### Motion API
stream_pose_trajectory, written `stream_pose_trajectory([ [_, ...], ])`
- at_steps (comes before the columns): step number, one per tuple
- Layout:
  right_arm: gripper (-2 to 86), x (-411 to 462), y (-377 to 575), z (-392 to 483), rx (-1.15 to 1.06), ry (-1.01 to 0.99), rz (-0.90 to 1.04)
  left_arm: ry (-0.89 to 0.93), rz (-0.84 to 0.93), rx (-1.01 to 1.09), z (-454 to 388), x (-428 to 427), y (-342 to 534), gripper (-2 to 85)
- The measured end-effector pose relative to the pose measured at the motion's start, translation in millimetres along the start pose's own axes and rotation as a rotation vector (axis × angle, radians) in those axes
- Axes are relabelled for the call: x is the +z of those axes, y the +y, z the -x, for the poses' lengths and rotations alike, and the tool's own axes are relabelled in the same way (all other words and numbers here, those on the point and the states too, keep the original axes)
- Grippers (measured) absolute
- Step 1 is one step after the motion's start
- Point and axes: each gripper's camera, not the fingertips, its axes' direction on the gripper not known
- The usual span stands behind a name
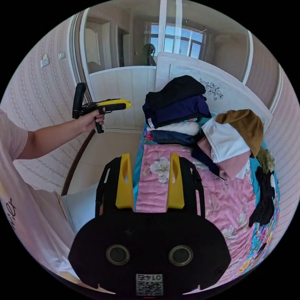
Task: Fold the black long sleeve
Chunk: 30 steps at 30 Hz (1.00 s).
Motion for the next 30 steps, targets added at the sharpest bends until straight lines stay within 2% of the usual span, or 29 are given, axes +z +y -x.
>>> stream_pose_trajectory([
  [2,14.2,39,-41,0,-0.026,-0.046,0.009,-0.030,-0.001,-0.011,22,6,-9,8.3],
  [7,12.0,144,-149,0,-0.098,-0.027,0.027,-0.025,0.036,-0.266,109,32,-37,8.4],
  [12,12.7,238,-214,-1,-0.102,-0.030,0.071,-0.019,0.148,-0.236,141,57,-47,9.5],
  [14,12.0,268,-232,-7,-0.066,-0.054,0.085,0.023,0.140,-0.222,146,57,-49,7.3],
  [17,6.2,298,-250,-27,-0.021,-0.010,0.145,0.042,0.143,-0.177,145,46,-58,0.6],
  [18,2.5,296,-252,-36,-0.013,-0.026,0.149,0.050,0.135,-0.159,143,40,-63,-0.2],
  [21,0.6,272,-249,-63,0.030,-0.111,0.144,0.077,0.068,-0.105,134,15,-79,-0.8],
  [26,0.0,159,-216,-122,0.164,-0.190,-0.111,0.141,-0.108,0.005,97,-32,-125,-1.0],
  [30,-0.1,33,-162,-174,0.318,-0.250,-0.391,0.264,-0.246,0.133,41,-75,-172,-1.0],
])
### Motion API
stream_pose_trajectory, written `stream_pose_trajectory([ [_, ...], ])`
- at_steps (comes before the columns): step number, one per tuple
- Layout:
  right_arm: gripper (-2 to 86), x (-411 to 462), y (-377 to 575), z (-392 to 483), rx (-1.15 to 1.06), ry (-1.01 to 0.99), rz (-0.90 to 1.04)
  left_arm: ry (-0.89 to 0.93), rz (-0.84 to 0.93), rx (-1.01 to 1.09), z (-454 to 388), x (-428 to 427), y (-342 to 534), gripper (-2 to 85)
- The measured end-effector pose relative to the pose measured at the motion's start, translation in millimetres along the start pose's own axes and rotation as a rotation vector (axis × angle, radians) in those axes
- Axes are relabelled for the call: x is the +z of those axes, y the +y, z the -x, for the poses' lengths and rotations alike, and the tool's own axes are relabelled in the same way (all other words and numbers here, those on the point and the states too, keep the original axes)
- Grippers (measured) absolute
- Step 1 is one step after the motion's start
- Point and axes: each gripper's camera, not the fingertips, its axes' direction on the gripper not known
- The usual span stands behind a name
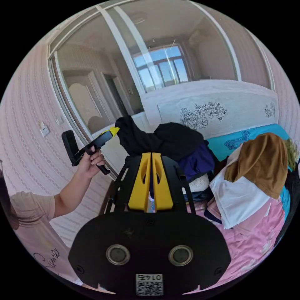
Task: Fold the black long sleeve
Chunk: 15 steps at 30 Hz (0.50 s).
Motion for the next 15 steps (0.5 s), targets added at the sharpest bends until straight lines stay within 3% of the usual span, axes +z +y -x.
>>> stream_pose_trajectory([
  [4,-0.1,-138,19,1,0.006,-0.066,-0.187,0.090,-0.078,0.189,-72,-12,-51,-1.0],
  [8,-0.1,-240,58,13,-0.030,-0.050,-0.231,0.179,-0.030,0.262,-124,3,-74,-1.0],
  [11,-0.1,-326,112,20,0.006,-0.063,-0.279,0.351,-0.006,0.276,-170,23,-79,-1.0],
  [15,-0.1,-434,211,35,0.124,0.081,-0.313,0.520,0.034,0.401,-259,57,-76,-1.0],
])
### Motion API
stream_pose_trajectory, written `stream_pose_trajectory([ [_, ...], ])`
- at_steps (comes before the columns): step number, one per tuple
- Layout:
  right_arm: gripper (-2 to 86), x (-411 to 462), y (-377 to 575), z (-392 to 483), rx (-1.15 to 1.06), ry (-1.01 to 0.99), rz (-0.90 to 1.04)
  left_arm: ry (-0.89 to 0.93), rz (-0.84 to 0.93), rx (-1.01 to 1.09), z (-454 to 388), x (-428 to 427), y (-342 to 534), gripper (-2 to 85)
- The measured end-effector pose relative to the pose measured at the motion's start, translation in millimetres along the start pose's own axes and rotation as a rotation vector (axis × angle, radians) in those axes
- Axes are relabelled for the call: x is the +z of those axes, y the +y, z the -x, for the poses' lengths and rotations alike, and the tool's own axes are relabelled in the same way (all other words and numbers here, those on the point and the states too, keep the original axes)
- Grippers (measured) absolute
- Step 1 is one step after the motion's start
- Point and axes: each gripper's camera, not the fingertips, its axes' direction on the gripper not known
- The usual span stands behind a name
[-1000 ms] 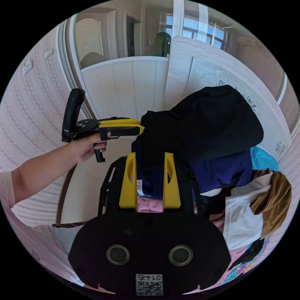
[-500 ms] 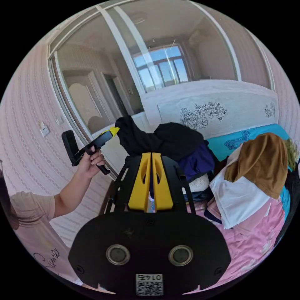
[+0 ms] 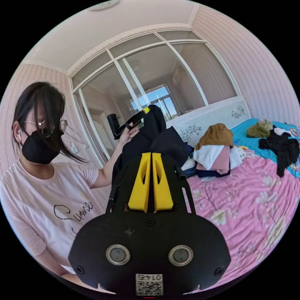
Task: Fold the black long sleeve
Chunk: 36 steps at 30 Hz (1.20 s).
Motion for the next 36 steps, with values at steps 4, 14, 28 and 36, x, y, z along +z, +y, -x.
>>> stream_pose_trajectory([
  [4,0.0,-128,72,-8,0.203,0.316,-0.023,0.068,0.083,0.064,-43,68,-3,-1.0],
  [14,0.4,-260,205,-56,0.793,0.766,0.013,0.417,0.318,-0.299,-68,178,104,-1.0],
  [28,14.4,-122,19,-85,0.272,0.722,0.379,0.611,0.458,-0.340,-139,267,128,-1.0],
  [36,3.9,-159,-34,-113,0.409,0.730,0.391,0.617,0.435,-0.298,-139,283,111,-1.0],
])
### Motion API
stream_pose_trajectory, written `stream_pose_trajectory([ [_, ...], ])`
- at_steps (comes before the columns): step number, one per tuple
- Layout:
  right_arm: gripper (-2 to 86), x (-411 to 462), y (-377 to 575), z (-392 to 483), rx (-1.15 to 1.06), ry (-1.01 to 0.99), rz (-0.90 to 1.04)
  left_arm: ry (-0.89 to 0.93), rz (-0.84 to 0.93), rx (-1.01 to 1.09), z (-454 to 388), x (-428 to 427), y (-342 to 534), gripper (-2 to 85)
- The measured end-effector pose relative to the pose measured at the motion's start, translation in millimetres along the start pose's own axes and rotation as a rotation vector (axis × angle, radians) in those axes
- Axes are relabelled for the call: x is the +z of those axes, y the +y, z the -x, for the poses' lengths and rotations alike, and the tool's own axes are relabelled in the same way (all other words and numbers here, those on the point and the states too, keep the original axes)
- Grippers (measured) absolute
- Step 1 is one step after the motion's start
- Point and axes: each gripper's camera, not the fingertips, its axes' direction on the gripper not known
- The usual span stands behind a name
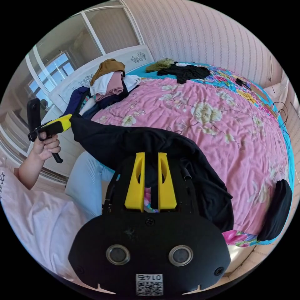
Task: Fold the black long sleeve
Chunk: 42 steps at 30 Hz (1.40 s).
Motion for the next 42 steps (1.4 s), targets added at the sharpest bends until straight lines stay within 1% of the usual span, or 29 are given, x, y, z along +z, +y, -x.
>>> stream_pose_trajectory([
  [5,1.7,-88,13,-19,0.054,0.030,-0.114,-0.081,0.002,0.003,2,5,-10,-1.0],
  [7,1.3,-141,29,-40,0.128,-0.003,-0.199,-0.079,0.011,-0.010,7,9,-13,-1.0],
  [8,1.2,-153,34,-46,0.149,-0.020,-0.218,-0.071,0.016,-0.016,9,11,-14,-1.0],
  [10,1.1,-191,52,-68,0.252,0.020,-0.251,-0.087,0.013,-0.048,14,15,-17,-1.0],
  [12,1.0,-213,65,-81,0.310,0.050,-0.263,-0.097,0.007,-0.059,16,18,-19,-1.0],
  [17,0.9,-259,87,-94,0.406,0.024,-0.307,-0.141,0.036,-0.075,22,24,-20,-1.0],
  [21,0.9,-298,92,-90,0.418,0.002,-0.336,-0.205,-0.071,-0.125,28,0,-20,-1.0],
  [24,0.8,-334,90,-83,0.382,-0.012,-0.365,-0.219,-0.185,-0.160,34,-30,-22,-1.0],
  [27,0.8,-386,80,-66,0.294,-0.065,-0.451,-0.206,-0.302,-0.153,28,-64,-28,-1.0],
  [29,0.8,-427,70,-46,0.210,-0.093,-0.524,-0.197,-0.393,-0.108,15,-89,-34,-1.0],
  [31,0.7,-488,56,-11,0.069,-0.088,-0.608,-0.215,-0.528,0.002,-12,-126,-42,-1.0],
  [32,0.7,-503,53,-1,0.034,-0.081,-0.627,-0.221,-0.562,0.028,-18,-136,-44,-1.0],
  [34,0.7,-561,42,33,-0.102,-0.085,-0.689,-0.231,-0.683,0.108,-40,-175,-50,-1.0],
  [37,0.6,-619,33,67,-0.219,-0.119,-0.724,-0.223,-0.764,0.181,-60,-214,-58,-1.0],
  [42,0.5,-666,23,90,-0.284,-0.206,-0.709,-0.253,-0.805,0.266,-83,-251,-64,-1.0],
])
